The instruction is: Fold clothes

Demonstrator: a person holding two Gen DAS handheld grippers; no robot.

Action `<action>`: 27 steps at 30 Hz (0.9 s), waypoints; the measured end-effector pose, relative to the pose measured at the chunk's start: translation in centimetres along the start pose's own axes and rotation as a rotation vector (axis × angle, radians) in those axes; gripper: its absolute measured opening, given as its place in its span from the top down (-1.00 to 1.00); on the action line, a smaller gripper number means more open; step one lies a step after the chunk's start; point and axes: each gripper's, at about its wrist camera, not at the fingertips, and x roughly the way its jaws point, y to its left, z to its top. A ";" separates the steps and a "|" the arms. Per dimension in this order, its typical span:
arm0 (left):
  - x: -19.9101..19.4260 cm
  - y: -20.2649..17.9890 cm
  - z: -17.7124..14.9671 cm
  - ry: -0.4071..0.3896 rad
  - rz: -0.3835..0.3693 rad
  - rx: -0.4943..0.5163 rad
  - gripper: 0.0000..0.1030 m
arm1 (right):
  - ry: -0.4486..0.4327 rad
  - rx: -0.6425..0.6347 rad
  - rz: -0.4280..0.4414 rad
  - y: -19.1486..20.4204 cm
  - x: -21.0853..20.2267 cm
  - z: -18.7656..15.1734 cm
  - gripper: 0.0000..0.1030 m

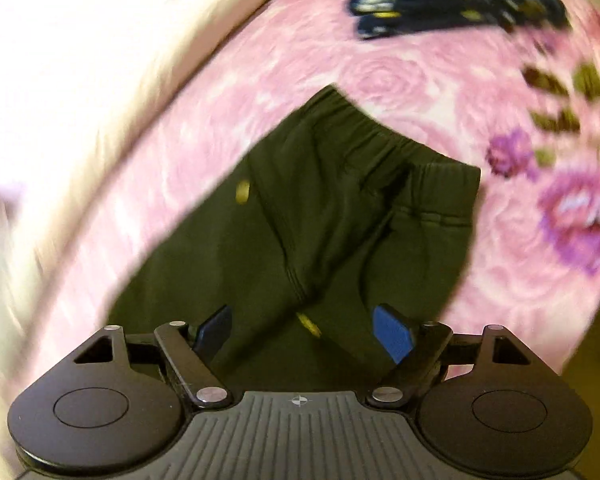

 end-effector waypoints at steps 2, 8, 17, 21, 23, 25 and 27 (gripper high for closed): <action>-0.3 1.2 -1.1 -0.013 -0.018 -0.095 0.32 | -0.035 0.111 0.036 -1.4 0.6 1.0 -0.58; 0.0 3.6 -4.4 -0.054 -0.061 -0.373 0.27 | -0.073 0.313 0.077 -4.8 3.0 3.3 -0.33; 0.8 5.2 -7.1 -0.236 -0.080 -0.706 -0.01 | -0.042 0.349 0.138 -6.8 3.8 3.4 -0.34; 3.1 6.1 -7.5 -0.315 -0.114 -0.865 -0.04 | -0.037 0.380 0.176 -7.4 4.6 3.8 -0.34; 3.9 6.2 -7.6 -0.331 -0.101 -0.895 0.00 | -0.033 0.387 0.173 -7.6 5.0 4.1 -0.34; 4.0 5.9 -7.3 -0.352 -0.083 -0.868 0.64 | -0.029 0.398 0.169 -7.9 5.3 4.2 -0.33; 3.5 5.7 -6.4 -0.345 -0.032 -0.760 0.96 | -0.023 0.403 0.166 -8.3 5.5 4.6 -0.33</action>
